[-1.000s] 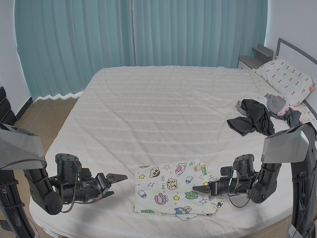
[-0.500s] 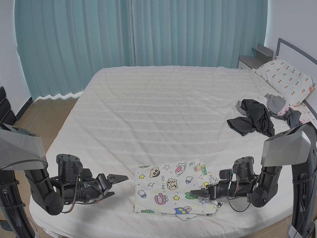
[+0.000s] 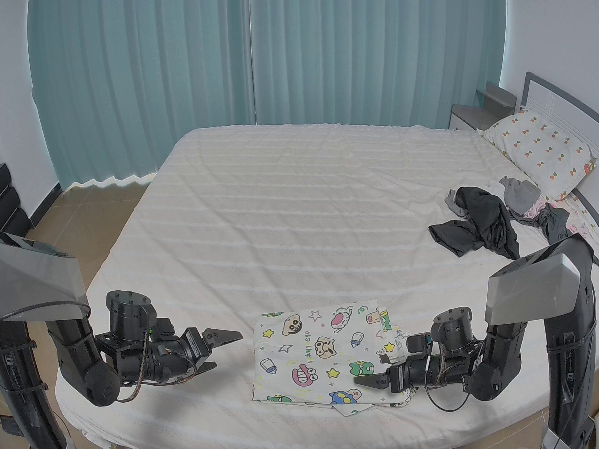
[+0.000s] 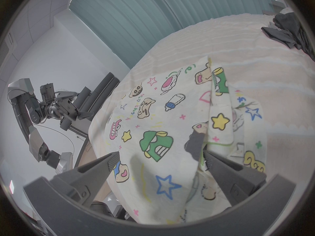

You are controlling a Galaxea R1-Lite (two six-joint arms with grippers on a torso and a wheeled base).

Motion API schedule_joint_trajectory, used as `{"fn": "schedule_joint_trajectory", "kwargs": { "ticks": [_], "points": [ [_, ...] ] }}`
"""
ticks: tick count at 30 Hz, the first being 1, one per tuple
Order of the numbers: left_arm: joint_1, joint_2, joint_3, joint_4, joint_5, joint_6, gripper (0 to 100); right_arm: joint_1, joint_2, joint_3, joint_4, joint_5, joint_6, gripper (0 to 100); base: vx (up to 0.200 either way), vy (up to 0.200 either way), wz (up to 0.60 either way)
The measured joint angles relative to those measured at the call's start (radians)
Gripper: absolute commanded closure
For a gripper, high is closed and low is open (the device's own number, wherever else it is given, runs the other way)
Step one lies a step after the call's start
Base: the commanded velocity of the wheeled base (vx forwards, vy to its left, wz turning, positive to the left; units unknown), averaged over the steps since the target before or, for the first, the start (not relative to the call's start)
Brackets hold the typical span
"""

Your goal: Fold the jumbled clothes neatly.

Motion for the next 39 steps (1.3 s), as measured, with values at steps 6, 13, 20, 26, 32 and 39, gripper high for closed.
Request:
{"fn": "schedule_joint_trajectory", "kwargs": {
  "ticks": [6, 13, 20, 26, 32, 39],
  "points": [
    [-0.002, 0.001, 0.0, 0.0, 0.0, 0.0, 0, -0.001, 0.014, -0.02, -0.001, -0.001, 0.004, 100, 0.0, 0.0, 0.0],
    [-0.001, 0.001, 0.0, 0.0, 0.0, 0.0, 0, -0.028, 0.007, -0.017, -0.001, 0.0, 0.004, 100, 0.0, 0.0, 0.0],
    [-0.001, 0.001, 0.001, 0.0, 0.0, 0.0, 0, -0.065, -0.022, 0.007, 0.008, 0.01, 0.001, 100, 0.0, 0.0, 0.0],
    [-0.001, 0.001, 0.001, 0.0, 0.0, 0.0, 0, -0.08, -0.06, 0.031, 0.099, 0.029, -0.005, 100, 0.0, 0.0, 0.0],
    [-0.001, 0.001, 0.001, 0.0, 0.0, 0.0, 0, -0.086, -0.126, 0.039, 0.237, 0.034, -0.049, 100, 0.0, 0.0, 0.0],
    [-0.001, 0.001, 0.0, 0.0, 0.0, 0.0, 0, -0.115, -0.164, 0.013, 0.253, 0.033, -0.056, 100, 0.0, 0.0, 0.0]
  ]
}}
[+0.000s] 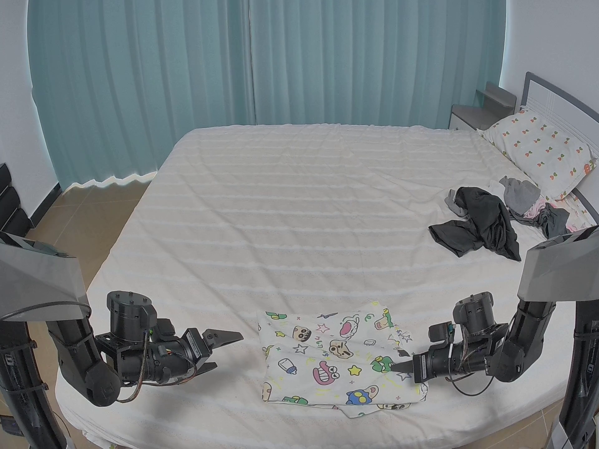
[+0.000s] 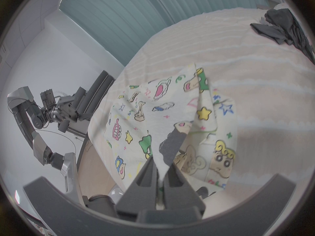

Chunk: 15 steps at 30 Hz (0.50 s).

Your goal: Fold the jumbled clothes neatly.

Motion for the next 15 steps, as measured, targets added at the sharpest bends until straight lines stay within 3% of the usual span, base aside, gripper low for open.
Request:
{"fn": "schedule_joint_trajectory", "kwargs": {
  "ticks": [2, 3, 15],
  "points": [
    [0.0, 0.0, 0.0, 0.0, 0.0, 0.0, 0, 0.001, -0.003, -0.001, 0.004, -0.001, -0.001, 100, 0.0, 0.0, 0.0],
    [0.0, 0.0, 0.0, 0.0, 0.0, 0.0, 0, 0.001, -0.003, -0.002, 0.005, -0.001, -0.002, 0, 0.0, 0.0, 0.0],
    [-0.013, 0.01, -0.002, 0.0, 0.042, 0.037, 0, 0.019, 0.003, -0.013, 0.082, -0.022, -0.035, 0, 0.0, 0.0, 0.0]
  ]
}}
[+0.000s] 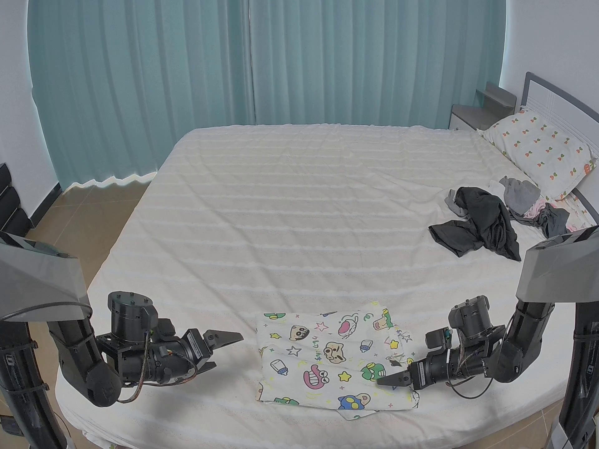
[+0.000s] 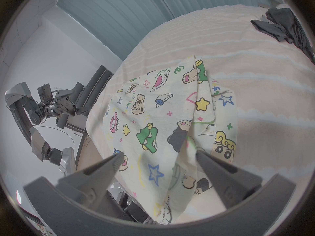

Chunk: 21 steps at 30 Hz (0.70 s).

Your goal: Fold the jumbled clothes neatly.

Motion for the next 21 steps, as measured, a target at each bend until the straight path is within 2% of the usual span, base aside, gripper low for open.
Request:
{"fn": "schedule_joint_trajectory", "kwargs": {
  "ticks": [9, 14, 18, 21],
  "points": [
    [-0.089, 0.094, -0.074, 0.009, 0.198, 0.102, 0, -0.055, 0.006, -0.062, 0.068, -0.036, 0.0, 0, 0.0, 0.0, 0.0],
    [-0.119, 0.142, -0.154, 0.054, 0.224, 0.143, 0, -0.085, 0.013, -0.104, 0.119, -0.043, 0.0, 0, 0.0, 0.0, 0.0],
    [-0.136, 0.173, -0.253, 0.213, 0.245, 0.21, 0, -0.104, 0.028, -0.131, 0.127, -0.051, -0.003, 0, 0.0, 0.0, 0.0],
    [-0.145, 0.188, -0.313, 0.276, 0.257, 0.257, 0, -0.12, 0.04, -0.147, 0.131, -0.055, -0.007, 0, 0.0, 0.0, 0.0]
  ]
}}
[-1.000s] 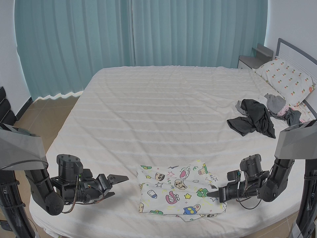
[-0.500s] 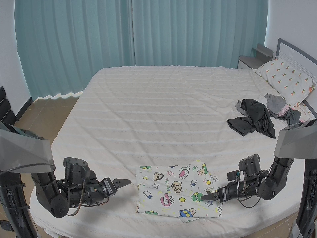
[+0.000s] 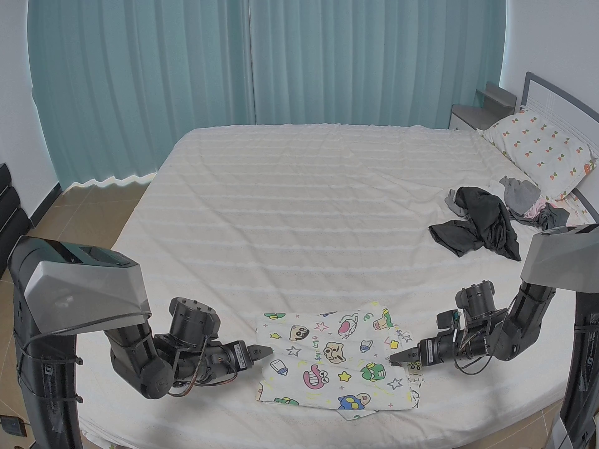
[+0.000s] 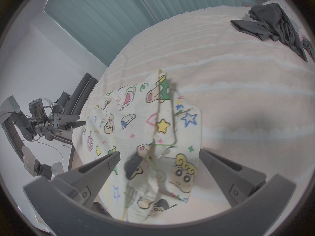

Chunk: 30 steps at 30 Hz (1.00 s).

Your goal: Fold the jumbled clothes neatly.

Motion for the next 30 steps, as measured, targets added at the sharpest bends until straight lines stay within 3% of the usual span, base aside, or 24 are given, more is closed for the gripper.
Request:
{"fn": "schedule_joint_trajectory", "kwargs": {
  "ticks": [7, 13, 19, 25, 30],
  "points": [
    [-0.034, 0.05, -0.117, 0.054, 0.067, 0.071, 0, -0.013, 0.024, -0.016, 0.003, -0.006, -0.051, 0, 0.0, 0.0, 0.0],
    [-0.057, 0.08, -0.161, 0.071, 0.08, 0.093, 0, 0.008, 0.048, -0.032, 0.004, -0.045, -0.089, 0, 0.0, 0.0, 0.0],
    [-0.077, 0.097, -0.181, 0.073, 0.081, 0.094, 0, 0.038, 0.062, -0.061, 0.017, -0.035, -0.044, 0, 0.0, 0.0, 0.0],
    [-0.089, 0.103, -0.186, 0.072, 0.078, 0.091, 0, 0.054, 0.066, -0.095, 0.079, 0.018, -0.013, 0, 0.0, 0.0, 0.0],
    [-0.096, 0.103, -0.187, 0.071, 0.074, 0.084, 0, 0.087, 0.079, -0.122, 0.044, 0.01, 0.025, 0, 0.0, 0.0, 0.0]
  ]
}}
